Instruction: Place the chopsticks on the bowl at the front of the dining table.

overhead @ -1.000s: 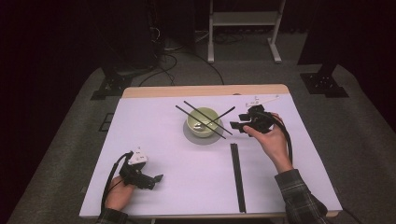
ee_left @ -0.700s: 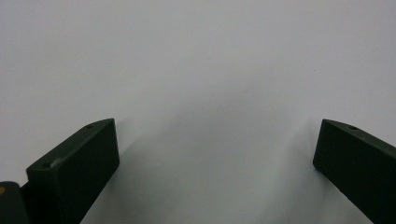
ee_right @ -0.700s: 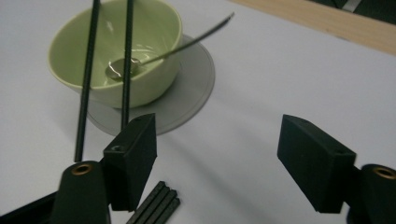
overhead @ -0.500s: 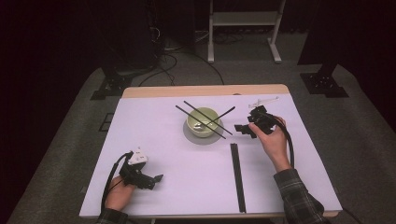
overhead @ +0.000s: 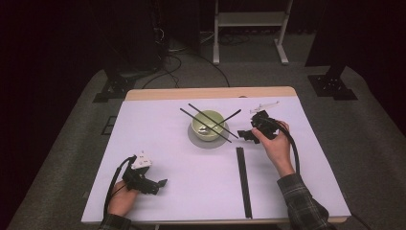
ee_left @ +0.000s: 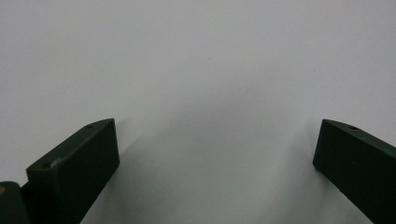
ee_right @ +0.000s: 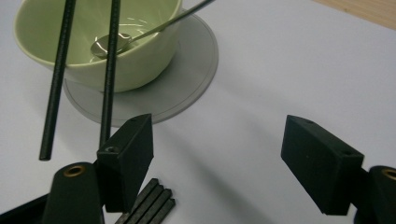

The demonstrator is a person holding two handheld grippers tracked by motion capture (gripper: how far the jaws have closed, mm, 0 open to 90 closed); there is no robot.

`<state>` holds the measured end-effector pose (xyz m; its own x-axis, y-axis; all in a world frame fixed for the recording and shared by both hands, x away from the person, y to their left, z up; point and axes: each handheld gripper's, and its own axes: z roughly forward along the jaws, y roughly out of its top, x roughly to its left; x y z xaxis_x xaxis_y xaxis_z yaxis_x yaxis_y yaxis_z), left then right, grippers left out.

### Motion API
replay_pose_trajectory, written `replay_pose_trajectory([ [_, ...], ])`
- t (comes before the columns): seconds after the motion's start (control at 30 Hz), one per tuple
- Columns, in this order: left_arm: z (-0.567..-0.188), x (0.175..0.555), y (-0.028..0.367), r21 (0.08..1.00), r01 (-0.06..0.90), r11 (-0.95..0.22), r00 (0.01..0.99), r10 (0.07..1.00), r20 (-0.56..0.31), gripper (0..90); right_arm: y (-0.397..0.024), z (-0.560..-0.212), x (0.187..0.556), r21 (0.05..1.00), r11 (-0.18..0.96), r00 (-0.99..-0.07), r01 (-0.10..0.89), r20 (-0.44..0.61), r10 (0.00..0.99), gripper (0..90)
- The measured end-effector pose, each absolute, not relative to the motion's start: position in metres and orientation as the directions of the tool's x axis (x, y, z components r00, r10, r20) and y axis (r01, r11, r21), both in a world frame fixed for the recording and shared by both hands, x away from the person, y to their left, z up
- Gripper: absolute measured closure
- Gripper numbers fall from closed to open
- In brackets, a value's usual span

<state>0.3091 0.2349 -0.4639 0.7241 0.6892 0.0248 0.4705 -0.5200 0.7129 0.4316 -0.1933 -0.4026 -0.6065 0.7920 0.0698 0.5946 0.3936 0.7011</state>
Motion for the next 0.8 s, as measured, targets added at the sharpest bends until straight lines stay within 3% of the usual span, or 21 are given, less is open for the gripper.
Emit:
replay_pose_trajectory([
  [0.8, -0.464, 0.309, 0.235, 0.713, 0.469, -0.522, 0.725, 0.688, 0.027, 0.0, -0.165, -0.395, 0.414, 0.716, 0.447, -0.680, 0.536, 0.053, 0.731, 24.0],
])
